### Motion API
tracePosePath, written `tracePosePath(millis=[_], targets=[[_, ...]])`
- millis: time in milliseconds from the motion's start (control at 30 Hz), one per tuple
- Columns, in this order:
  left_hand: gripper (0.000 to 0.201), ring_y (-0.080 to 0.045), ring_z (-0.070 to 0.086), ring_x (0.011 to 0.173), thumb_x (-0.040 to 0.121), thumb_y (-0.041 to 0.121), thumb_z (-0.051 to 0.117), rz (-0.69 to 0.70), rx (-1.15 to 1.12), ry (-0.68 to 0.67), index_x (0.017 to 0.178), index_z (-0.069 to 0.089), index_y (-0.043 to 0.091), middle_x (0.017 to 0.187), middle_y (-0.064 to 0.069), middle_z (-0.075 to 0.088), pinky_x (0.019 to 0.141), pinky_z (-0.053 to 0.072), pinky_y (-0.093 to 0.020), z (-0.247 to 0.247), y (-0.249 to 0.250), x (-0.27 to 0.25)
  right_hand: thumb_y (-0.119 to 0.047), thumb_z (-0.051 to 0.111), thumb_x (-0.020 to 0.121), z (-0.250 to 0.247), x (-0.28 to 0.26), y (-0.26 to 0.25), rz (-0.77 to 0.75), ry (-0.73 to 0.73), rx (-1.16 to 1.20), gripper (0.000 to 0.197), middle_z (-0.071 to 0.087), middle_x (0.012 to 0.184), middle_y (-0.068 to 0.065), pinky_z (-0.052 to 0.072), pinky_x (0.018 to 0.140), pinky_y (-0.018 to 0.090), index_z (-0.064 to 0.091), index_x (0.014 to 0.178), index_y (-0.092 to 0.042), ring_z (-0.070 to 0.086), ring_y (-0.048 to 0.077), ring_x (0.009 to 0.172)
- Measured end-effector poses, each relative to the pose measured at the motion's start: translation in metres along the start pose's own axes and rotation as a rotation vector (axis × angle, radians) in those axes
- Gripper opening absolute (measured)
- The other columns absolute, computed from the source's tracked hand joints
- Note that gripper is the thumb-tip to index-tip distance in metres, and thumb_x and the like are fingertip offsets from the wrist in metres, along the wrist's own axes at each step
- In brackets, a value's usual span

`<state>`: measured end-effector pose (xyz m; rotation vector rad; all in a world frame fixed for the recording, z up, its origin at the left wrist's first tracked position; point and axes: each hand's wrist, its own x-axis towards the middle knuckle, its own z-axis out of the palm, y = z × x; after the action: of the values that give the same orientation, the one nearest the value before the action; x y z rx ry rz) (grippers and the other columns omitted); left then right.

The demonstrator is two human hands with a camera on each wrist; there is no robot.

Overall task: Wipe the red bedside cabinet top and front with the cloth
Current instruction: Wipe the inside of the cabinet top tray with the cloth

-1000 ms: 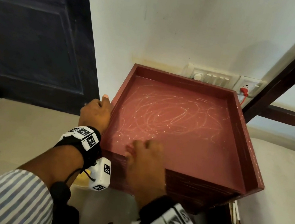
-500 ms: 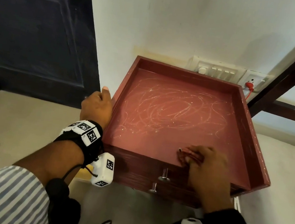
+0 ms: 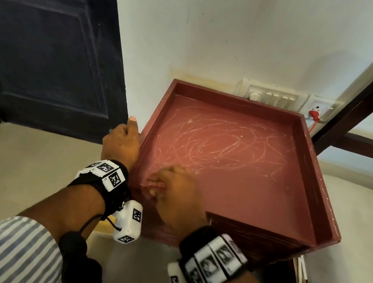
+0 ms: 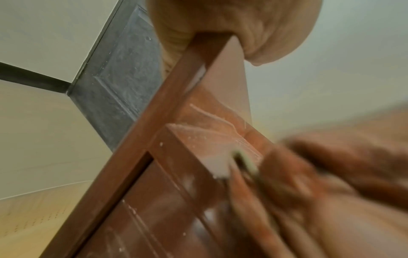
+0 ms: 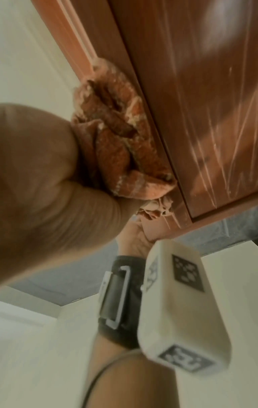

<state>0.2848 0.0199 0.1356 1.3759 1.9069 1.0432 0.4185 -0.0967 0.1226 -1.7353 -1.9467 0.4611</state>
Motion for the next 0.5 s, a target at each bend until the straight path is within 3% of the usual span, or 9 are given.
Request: tracePosePath(millis=[67,133,200,300,433,500], targets=[[0.065,-0.025,0.055,0.09,0.107,0.052,0.026,0.009,0.005,-0.008,0.101,0.072,0.006,0.105,-0.012,0.069,0.081,0.035,-0.034,0.001,-0.002,0.002,-0.043,0.055,0.082,-0.016,-0.019,0.025,0.071,-0.008,0.078,0.033,0.06,0.102,-0.015,0.048,0.088,0.024,0.075,0.105,-0.03,0.051,0.007,0.1],[0.065,-0.024,0.055,0.09,0.108,0.052,0.026,0.008,0.003,-0.012,0.102,0.072,0.006,0.104,-0.011,0.068,0.081,0.035,-0.033,0.002,-0.003,0.002,-0.029,0.066,0.082,-0.04,-0.037,0.056,0.184,0.031,0.127,0.023,0.059,0.101,-0.02,0.048,0.09,0.017,0.075,0.102,-0.033,0.056,0.004,0.098],[0.065,-0.025,0.056,0.09,0.108,0.052,0.027,0.003,-0.013,-0.006,0.102,0.072,0.006,0.104,-0.011,0.068,0.081,0.036,-0.034,0.003,-0.004,0.003,-0.008,0.079,0.079,-0.065,-0.054,0.087,0.291,0.091,0.138,0.034,0.064,0.103,-0.019,0.053,0.095,0.025,0.076,0.1,-0.035,0.062,0.003,0.097],[0.064,-0.025,0.058,0.091,0.107,0.052,0.027,0.002,-0.036,-0.004,0.1,0.072,0.006,0.103,-0.011,0.068,0.081,0.037,-0.034,0.003,-0.005,0.005,-0.011,0.086,0.076,-0.085,-0.068,0.108,0.394,0.168,0.056,0.033,0.065,0.103,-0.019,0.054,0.095,0.03,0.078,0.1,-0.033,0.065,0.008,0.096],[0.064,-0.028,0.058,0.093,0.107,0.054,0.029,0.022,-0.021,0.007,0.104,0.072,0.006,0.105,-0.013,0.069,0.083,0.039,-0.034,0.004,-0.004,0.005,-0.011,0.087,0.071,-0.061,-0.05,0.088,0.321,0.175,0.072,0.032,0.065,0.097,-0.018,0.053,0.09,0.027,0.079,0.093,-0.032,0.064,0.009,0.094],[0.064,-0.028,0.058,0.094,0.106,0.054,0.029,0.024,-0.012,0.006,0.105,0.072,0.007,0.106,-0.014,0.069,0.084,0.039,-0.035,0.004,-0.002,0.004,-0.015,0.084,0.072,-0.034,-0.029,0.065,0.215,0.113,0.125,0.027,0.065,0.097,-0.019,0.055,0.089,0.032,0.078,0.091,-0.033,0.063,0.011,0.096]])
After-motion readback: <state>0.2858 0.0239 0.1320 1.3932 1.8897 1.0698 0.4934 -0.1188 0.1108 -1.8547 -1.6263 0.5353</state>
